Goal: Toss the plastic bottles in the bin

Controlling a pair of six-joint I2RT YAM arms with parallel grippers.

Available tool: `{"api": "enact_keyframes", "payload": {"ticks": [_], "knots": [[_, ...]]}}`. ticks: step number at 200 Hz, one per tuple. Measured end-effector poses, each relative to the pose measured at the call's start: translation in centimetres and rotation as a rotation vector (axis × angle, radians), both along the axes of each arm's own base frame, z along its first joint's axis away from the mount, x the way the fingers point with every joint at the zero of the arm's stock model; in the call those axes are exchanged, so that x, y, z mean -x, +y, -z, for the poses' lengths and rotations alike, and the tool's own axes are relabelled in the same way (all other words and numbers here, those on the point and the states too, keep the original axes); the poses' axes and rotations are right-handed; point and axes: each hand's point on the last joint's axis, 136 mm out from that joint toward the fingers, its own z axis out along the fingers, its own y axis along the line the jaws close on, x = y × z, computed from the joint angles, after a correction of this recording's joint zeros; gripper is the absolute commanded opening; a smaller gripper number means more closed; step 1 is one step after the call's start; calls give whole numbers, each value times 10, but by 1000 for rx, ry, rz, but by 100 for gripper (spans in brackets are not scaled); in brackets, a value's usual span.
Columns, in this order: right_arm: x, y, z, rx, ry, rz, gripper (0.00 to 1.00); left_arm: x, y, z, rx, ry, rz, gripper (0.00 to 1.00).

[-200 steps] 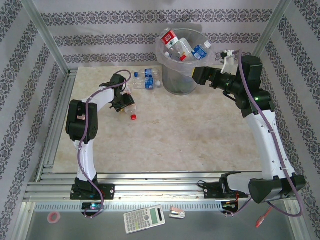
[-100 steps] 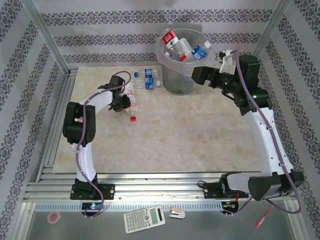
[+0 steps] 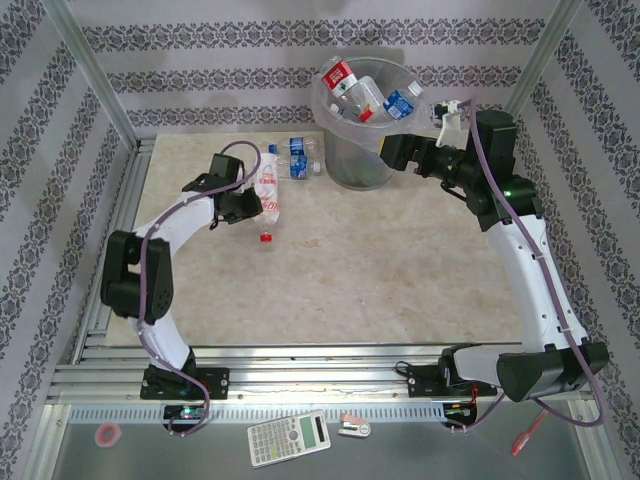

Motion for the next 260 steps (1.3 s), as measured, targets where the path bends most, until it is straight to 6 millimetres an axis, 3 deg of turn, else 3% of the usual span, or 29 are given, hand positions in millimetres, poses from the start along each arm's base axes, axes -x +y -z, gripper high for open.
{"api": "enact_keyframes", "payload": {"ticks": [41,65,114,165,209,260], "knots": [[0,20,12,-20,46,-86,96,13,-26,-74,106,-205,117,6],[0,43,24,-36,92,-179,96,27,-57,-107,172,-290,223,6],[11,86,40,-42,140,-346,96,53,-117,-140,313,-355,401,6],[16,94,41,-11,100,-391,96,65,-153,-182,433,-435,487,6],[10,90,55,29,102,-359,93,68,-172,-194,492,-454,529,6],[-1,79,64,54,119,-286,70,72,-187,-185,527,-415,566,6]]}}
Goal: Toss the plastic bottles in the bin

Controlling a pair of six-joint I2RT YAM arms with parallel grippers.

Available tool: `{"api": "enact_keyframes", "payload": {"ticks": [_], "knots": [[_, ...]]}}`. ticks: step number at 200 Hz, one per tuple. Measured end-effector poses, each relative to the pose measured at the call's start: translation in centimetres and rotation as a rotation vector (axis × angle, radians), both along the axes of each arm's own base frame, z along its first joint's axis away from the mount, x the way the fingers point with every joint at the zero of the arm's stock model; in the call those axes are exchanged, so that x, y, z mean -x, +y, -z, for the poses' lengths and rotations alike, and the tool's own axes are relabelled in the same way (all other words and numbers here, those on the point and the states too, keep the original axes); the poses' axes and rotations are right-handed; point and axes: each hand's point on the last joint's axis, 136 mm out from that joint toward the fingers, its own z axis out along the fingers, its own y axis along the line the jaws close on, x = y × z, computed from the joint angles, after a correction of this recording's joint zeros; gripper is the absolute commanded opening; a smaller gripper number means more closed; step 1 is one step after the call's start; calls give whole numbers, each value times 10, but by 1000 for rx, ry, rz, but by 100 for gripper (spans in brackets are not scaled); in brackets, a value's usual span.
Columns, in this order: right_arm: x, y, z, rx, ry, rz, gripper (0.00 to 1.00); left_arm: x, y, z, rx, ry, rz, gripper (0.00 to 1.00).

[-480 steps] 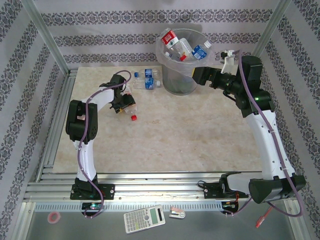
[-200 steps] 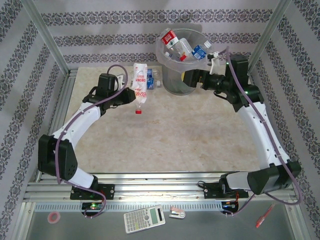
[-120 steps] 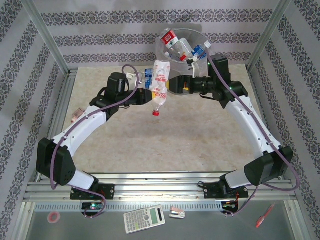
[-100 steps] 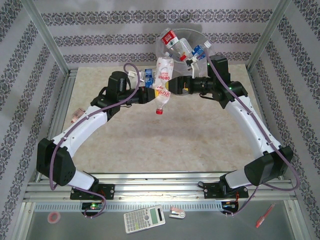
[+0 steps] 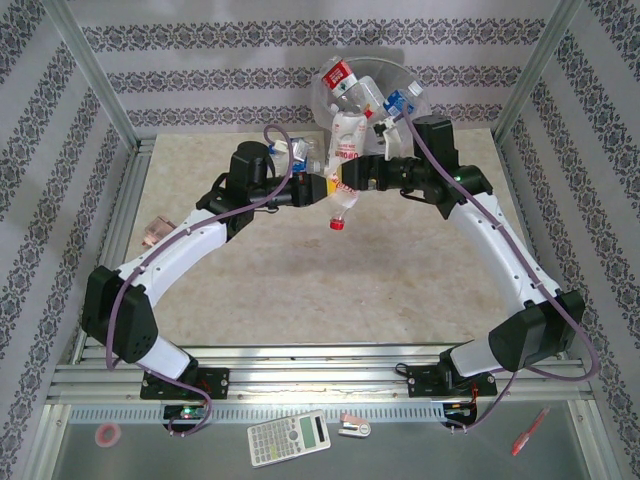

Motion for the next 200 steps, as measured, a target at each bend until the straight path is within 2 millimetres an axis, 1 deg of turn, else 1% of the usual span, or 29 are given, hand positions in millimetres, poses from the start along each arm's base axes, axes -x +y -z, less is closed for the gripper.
{"api": "enact_keyframes", "payload": {"ticks": [23,34,63,82,93,103,129,141,149,176,183,194,200], "knots": [[-5,-5,-1,-7,8,30,64,2,-2,0,5,8,12,6],[-6,-5,-2,-9,1,30,63,1,-3,0,6,6,12,6],[-6,-5,-4,-13,-4,30,57,2,-5,-3,9,1,17,6],[-6,-4,-4,-19,-3,25,49,1,-5,-3,10,5,17,7],[-5,-3,-5,-21,-6,19,42,1,-6,-2,10,6,18,7],[-5,-4,-5,-23,-2,21,35,1,-7,-2,12,11,22,10],[-7,-6,-4,-22,1,25,23,1,-7,-3,16,13,21,26],[-7,-7,-4,-26,7,27,22,0,-7,-3,17,7,23,35],[-7,-7,-4,-29,8,28,21,0,-7,-4,19,6,23,43],[-7,-6,-5,-36,12,27,17,0,-9,-7,24,-11,32,79],[-7,-6,-5,-36,12,28,15,0,-9,-8,26,-12,31,86],[-7,-7,-5,-37,13,30,14,0,-9,-8,23,-21,31,93],[-8,-7,-6,-36,12,31,14,-1,-8,-8,22,-23,29,100]]}}
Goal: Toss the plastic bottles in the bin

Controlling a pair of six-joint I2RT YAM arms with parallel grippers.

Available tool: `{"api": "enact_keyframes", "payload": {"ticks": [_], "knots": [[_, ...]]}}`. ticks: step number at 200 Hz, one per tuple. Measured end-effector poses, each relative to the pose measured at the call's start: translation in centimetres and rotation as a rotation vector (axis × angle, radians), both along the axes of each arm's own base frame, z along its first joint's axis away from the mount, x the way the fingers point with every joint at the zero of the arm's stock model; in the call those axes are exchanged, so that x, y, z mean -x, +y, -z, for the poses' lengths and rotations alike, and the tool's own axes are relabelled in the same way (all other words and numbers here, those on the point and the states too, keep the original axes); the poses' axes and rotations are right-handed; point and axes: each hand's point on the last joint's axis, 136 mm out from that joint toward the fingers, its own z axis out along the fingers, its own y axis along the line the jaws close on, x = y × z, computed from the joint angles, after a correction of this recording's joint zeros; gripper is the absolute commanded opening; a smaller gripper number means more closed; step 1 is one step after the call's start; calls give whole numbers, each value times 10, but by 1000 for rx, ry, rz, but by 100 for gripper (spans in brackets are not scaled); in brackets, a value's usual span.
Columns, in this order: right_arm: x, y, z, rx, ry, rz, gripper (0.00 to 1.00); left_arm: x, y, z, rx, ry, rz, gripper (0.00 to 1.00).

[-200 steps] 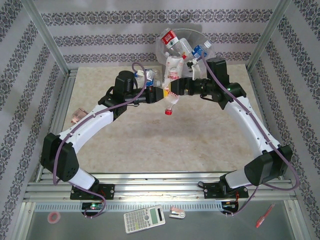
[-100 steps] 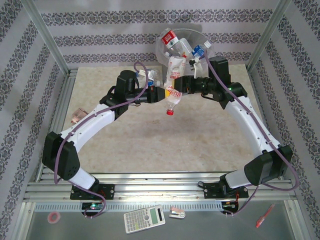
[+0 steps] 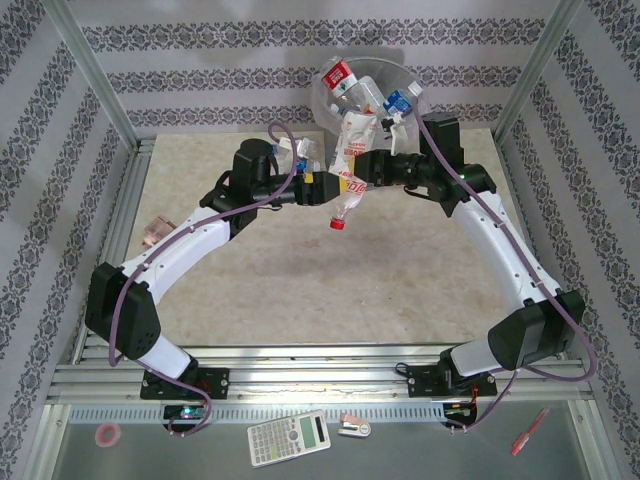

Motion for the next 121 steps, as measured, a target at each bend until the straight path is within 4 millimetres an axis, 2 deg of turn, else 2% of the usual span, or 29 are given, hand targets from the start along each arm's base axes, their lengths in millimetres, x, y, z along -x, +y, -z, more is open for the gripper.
{"api": "enact_keyframes", "payload": {"ticks": [29,59,91,121], "knots": [[-5,-6,1,10,-1,34,11,-3,2,0,-4,-5,-18,100],[-15,-23,-7,4,1,105,9,-8,6,-3,-10,-20,-50,100],[-23,-38,-27,-32,-7,166,8,-13,21,-20,-17,-89,-119,100],[-24,-46,-31,-62,25,210,8,-15,38,-40,-22,-154,-182,100]]}}
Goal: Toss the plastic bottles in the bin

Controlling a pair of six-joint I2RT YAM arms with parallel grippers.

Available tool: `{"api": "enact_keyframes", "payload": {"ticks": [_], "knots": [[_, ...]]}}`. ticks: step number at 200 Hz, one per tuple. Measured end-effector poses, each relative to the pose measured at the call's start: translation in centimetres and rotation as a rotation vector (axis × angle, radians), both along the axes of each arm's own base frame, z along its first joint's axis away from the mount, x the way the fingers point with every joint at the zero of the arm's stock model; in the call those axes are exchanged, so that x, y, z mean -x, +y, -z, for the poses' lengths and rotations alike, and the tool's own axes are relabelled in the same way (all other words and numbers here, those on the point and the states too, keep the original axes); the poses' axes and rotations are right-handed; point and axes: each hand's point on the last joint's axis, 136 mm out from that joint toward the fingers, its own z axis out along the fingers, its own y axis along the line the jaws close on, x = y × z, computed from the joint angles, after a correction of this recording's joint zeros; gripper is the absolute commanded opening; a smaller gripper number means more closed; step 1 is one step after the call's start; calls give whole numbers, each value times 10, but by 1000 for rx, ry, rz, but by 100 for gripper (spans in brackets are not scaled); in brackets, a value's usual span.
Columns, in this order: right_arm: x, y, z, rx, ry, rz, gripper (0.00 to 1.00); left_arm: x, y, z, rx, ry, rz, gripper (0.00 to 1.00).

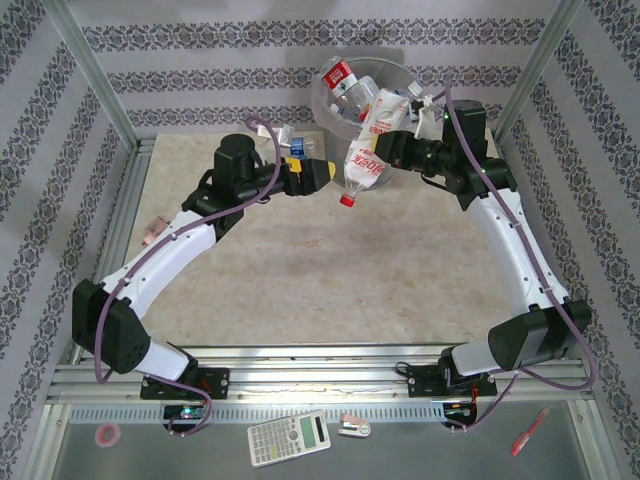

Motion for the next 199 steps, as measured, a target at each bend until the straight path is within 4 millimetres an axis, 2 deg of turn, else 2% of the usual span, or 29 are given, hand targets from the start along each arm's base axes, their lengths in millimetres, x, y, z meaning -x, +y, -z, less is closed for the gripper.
{"api": "enact_keyframes", "payload": {"ticks": [27,57,120,199], "knots": [[-3,-8,1,-23,32,44,6,-2,8,-6,-10,-24,-39,100],[-3,-21,11,-38,79,98,5,-6,13,-3,-24,-19,-68,100],[3,-42,44,-38,178,191,5,-12,24,9,-61,6,-124,100],[25,-73,87,-21,316,312,7,-14,41,22,-93,35,-190,100]]}}
